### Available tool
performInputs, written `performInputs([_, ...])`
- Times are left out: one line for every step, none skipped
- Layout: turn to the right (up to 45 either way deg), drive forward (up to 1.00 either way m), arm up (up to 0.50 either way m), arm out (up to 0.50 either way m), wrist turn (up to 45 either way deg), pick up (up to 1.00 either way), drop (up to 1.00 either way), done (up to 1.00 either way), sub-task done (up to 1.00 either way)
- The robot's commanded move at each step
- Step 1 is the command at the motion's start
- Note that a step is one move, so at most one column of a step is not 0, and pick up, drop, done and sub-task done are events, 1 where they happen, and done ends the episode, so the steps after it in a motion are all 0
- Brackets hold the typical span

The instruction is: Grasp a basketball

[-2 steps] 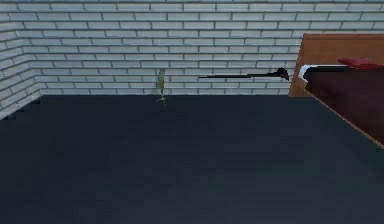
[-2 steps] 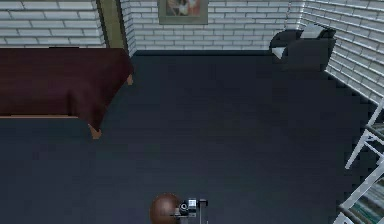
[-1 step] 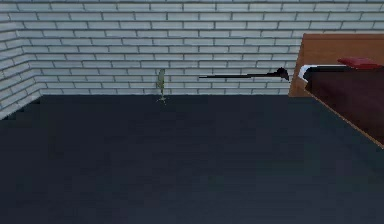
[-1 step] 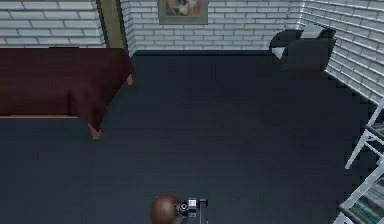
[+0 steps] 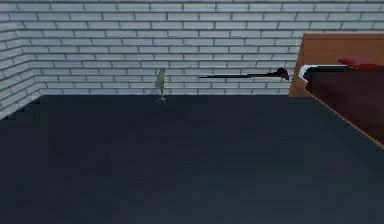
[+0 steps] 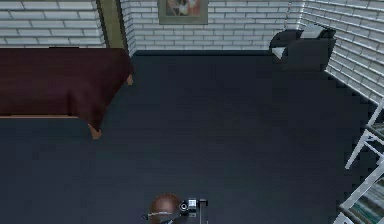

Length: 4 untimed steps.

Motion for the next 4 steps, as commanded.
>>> performInputs([0.0, 0.00, 0.00, 0.00, 45.0, 0.00, 0.00, 0.00, 0.00])
performInputs([0.0, 0.00, 0.00, 0.00, 6.0, 0.00, 0.00, 0.00, 0.00])
performInputs([0.0, 0.00, -0.30, 0.00, 0.0, 0.00, 0.00, 0.00, 0.00])
performInputs([0.0, 0.00, 0.00, 0.00, 0.0, 1.00, 0.00, 0.00, 0.00])
